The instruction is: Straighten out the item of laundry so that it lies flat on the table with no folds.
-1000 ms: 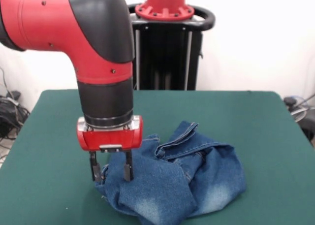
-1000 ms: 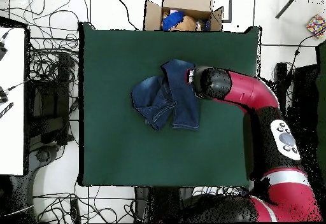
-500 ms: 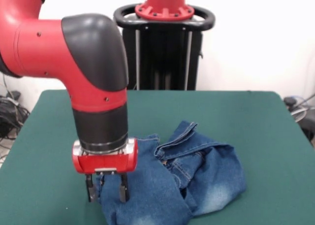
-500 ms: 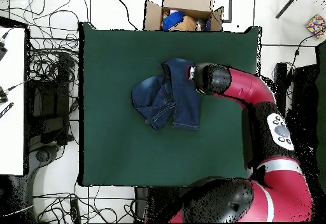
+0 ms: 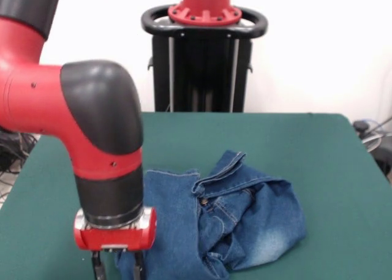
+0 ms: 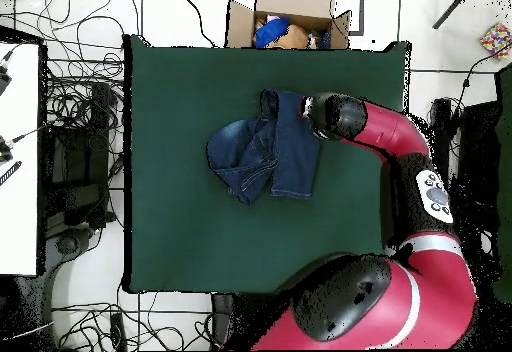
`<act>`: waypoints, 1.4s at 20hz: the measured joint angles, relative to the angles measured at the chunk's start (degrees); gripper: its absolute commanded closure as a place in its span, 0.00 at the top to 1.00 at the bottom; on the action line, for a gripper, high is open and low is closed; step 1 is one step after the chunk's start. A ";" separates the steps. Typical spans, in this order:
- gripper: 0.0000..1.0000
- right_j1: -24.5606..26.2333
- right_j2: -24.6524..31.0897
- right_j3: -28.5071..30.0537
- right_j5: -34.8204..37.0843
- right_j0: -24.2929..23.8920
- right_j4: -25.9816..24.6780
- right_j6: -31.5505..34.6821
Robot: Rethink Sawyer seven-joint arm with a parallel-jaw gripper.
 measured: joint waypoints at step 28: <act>1.00 -15.00 -0.22 9.11 6.48 -0.76 -0.04 0.00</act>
